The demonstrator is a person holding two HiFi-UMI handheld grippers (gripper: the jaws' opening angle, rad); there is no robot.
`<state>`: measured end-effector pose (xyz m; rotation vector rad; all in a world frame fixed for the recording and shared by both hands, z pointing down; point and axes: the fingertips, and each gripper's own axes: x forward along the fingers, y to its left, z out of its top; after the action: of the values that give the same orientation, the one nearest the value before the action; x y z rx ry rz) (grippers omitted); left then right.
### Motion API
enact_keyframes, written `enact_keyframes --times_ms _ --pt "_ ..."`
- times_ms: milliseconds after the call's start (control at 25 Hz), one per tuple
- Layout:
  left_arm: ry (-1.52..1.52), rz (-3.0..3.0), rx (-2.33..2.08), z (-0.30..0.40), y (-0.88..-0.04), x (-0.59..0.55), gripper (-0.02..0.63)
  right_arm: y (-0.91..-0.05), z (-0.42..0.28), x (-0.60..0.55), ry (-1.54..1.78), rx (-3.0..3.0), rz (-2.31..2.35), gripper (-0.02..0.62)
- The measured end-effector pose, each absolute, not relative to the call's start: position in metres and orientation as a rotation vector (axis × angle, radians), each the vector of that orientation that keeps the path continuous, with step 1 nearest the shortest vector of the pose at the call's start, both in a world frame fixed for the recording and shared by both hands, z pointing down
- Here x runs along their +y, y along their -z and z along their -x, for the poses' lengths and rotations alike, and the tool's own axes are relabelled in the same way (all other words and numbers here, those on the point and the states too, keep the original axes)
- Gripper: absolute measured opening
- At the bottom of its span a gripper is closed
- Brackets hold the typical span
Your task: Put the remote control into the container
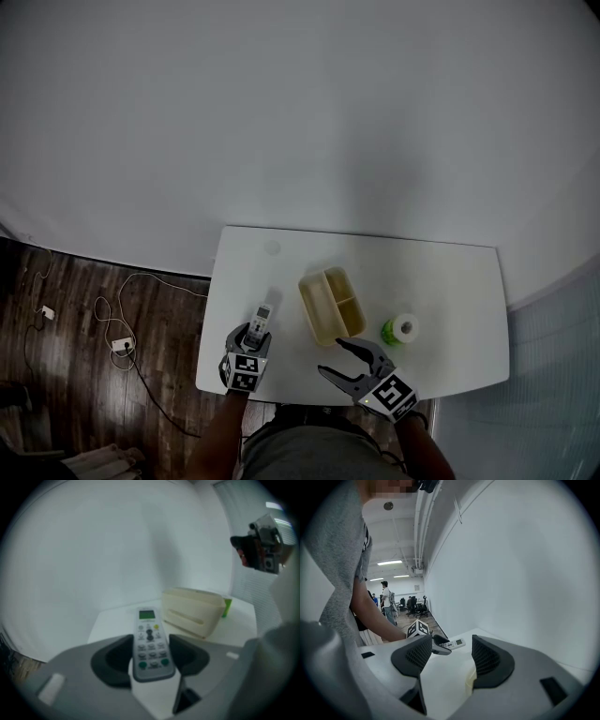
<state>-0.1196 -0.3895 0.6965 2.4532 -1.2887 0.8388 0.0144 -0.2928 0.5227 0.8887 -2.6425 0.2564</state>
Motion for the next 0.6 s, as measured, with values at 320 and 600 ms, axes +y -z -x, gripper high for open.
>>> enact_keyframes --times_ms 320,600 --pt "-0.780 -2.625 -1.253 0.112 -0.650 -0.381 0.235 -0.524 -0.033 -0.288 -0.238 -2.627 -0.952 0.258" --pt "-0.729 -2.733 -1.227 0.097 -0.600 -0.368 0.235 -0.523 -0.044 -0.280 -0.215 -2.613 -0.987 0.258"
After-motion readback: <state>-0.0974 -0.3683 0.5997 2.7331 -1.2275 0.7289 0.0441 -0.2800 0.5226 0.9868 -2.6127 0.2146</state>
